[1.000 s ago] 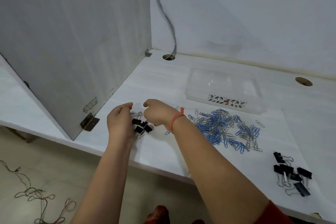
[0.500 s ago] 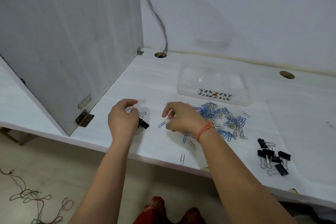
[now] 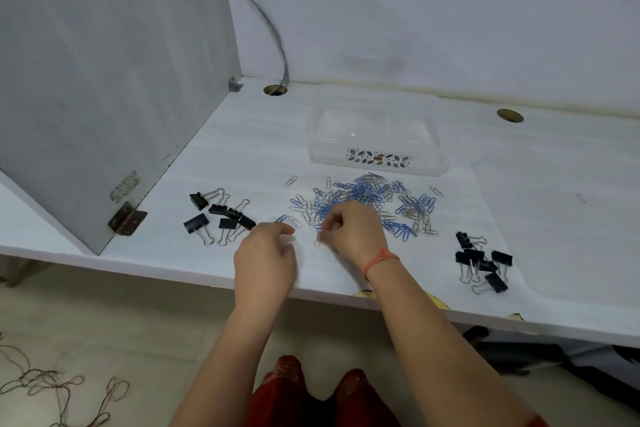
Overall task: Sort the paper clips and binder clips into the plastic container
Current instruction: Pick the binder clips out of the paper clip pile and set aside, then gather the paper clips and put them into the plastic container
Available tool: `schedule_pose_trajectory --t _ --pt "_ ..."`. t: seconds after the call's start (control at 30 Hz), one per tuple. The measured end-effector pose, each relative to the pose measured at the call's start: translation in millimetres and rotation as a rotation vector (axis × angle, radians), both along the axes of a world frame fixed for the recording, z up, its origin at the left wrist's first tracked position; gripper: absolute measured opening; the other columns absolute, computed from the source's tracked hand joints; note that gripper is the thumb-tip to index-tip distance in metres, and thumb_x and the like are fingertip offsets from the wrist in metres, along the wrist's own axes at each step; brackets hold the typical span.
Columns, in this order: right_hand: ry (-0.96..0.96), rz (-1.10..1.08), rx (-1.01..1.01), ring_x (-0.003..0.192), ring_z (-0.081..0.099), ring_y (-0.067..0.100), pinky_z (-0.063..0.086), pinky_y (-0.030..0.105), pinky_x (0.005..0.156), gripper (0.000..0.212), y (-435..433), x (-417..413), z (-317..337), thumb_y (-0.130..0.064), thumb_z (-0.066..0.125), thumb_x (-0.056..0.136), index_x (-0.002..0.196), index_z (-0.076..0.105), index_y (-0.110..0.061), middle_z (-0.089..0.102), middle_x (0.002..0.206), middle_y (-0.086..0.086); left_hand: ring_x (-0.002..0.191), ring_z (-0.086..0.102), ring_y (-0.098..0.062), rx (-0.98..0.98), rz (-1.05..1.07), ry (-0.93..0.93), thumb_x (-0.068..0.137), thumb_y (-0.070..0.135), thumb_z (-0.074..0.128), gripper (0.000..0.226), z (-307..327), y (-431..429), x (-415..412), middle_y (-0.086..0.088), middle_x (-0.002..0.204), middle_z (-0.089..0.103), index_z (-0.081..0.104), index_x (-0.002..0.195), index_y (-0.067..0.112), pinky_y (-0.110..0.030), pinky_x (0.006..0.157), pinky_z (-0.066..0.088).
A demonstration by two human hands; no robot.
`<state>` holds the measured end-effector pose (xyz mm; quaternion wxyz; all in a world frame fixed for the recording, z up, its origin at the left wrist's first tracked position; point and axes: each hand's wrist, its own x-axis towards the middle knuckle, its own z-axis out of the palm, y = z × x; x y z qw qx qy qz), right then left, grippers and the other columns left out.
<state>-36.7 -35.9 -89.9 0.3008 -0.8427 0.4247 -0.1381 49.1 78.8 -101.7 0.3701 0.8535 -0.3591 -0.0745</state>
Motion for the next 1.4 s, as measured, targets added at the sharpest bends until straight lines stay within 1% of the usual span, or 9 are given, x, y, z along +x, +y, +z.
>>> schedule_pose_trajectory --t 0.23,0.4,0.53,0.63,0.8,0.93,1.07,1.2,1.4 --pt "-0.164 -0.275 -0.268 0.088 0.053 0.016 0.040 0.023 0.074 0.008 -4.4 -35.8 -16.0 -0.016 0.067 0.081 0.087 0.071 -0.014 0.059 0.089 0.002 0.137 0.036 -0.030 0.067 -0.080 -0.085 0.087 0.001 0.040 0.045 -23.8 -22.7 -10.3 -0.015 0.146 0.043 0.056 0.130 0.006 -0.041 0.111 0.034" --pt "0.003 -0.328 -0.218 0.116 0.040 0.024 0.038 0.029 0.095 0.037 -10.1 -55.1 -30.7 -0.023 0.062 0.086 0.121 0.059 -0.012 0.051 0.116 0.009 0.130 0.046 -0.026 -0.005 -0.193 -0.080 0.088 0.000 0.043 0.041 -23.9 -47.1 -23.9 -0.009 0.140 0.052 0.061 0.125 0.005 -0.035 0.107 0.037" --pt "-0.172 -0.363 -0.148 0.116 0.045 0.023 0.039 0.028 0.096 0.035 -15.2 -51.6 -28.6 -0.021 0.060 0.088 0.122 0.061 -0.014 0.054 0.117 0.008 0.122 0.055 -0.022 -0.124 -0.232 -0.029 0.085 0.000 0.043 0.039 -15.6 -56.0 -33.6 -0.005 0.131 0.060 0.067 0.115 0.008 -0.022 0.099 0.036" --pt "-0.270 -0.577 -0.166 0.121 0.041 0.026 0.038 0.034 0.103 0.041 -34.0 -57.7 -25.2 -0.021 0.057 0.090 0.129 0.054 -0.010 0.049 0.127 0.010 0.121 0.055 -0.023 -0.207 -0.198 -0.041 0.081 0.010 0.039 0.043 -11.0 -62.4 -29.0 -0.007 0.128 0.061 0.068 0.113 0.008 -0.027 0.100 0.038" --pt "-0.084 -0.695 -0.103 0.140 0.019 0.032 0.020 0.040 0.118 0.059 -72.0 -51.6 -27.8 -0.031 0.048 0.093 0.142 0.034 -0.001 0.028 0.149 0.020 0.134 0.039 -0.032 -0.059 -0.028 -0.091 0.093 0.021 0.047 0.041 -16.9 -93.9 -5.8 -0.020 0.140 0.048 0.055 0.128 0.002 -0.041 0.112 0.030" --pt "-0.016 -0.720 -0.153 0.139 0.025 0.029 0.022 0.038 0.118 0.051 -88.5 -46.4 -29.6 -0.031 0.040 0.097 0.136 0.042 0.001 0.038 0.146 0.017 0.122 0.049 -0.039 0.021 -0.031 -0.084 0.090 0.027 0.039 0.048 -19.3 -117.0 4.9 -0.027 0.128 0.056 0.059 0.118 -0.007 -0.046 0.107 0.037" --pt "-0.127 -0.587 -0.254 0.122 0.041 0.017 0.042 0.030 0.104 0.036 -70.2 -41.8 -35.6 -0.025 0.039 0.098 0.120 0.060 -0.007 0.056 0.125 0.005 0.120 0.055 -0.027 -0.091 -0.146 -0.046 0.091 0.012 0.048 0.035 -18.0 -127.6 -7.1 -0.011 0.129 0.062 0.061 0.123 0.006 -0.032 0.101 0.039" --pt "-0.249 -0.429 -0.251 0.107 0.050 0.012 0.039 0.014 0.088 0.033 -53.5 -34.7 -40.4 -0.018 0.040 0.093 0.110 0.068 -0.014 0.064 0.111 -0.002 0.102 0.063 -0.019 -0.187 -0.191 0.048 0.088 0.007 0.052 0.029 -21.5 -127.7 -10.4 -0.001 0.108 0.071 0.070 0.108 0.015 -0.024 0.086 0.043" --pt "-0.236 -0.458 -0.221 0.111 0.047 0.014 0.041 0.023 0.096 0.035 -95.5 -33.1 -33.5 -0.016 0.039 0.095 0.120 0.062 -0.012 0.060 0.119 0.003 0.099 0.064 -0.024 -0.192 -0.201 0.034 0.087 0.010 0.054 0.029 -21.1 -138.2 6.4 -0.005 0.105 0.072 0.068 0.112 0.015 -0.033 0.089 0.048"
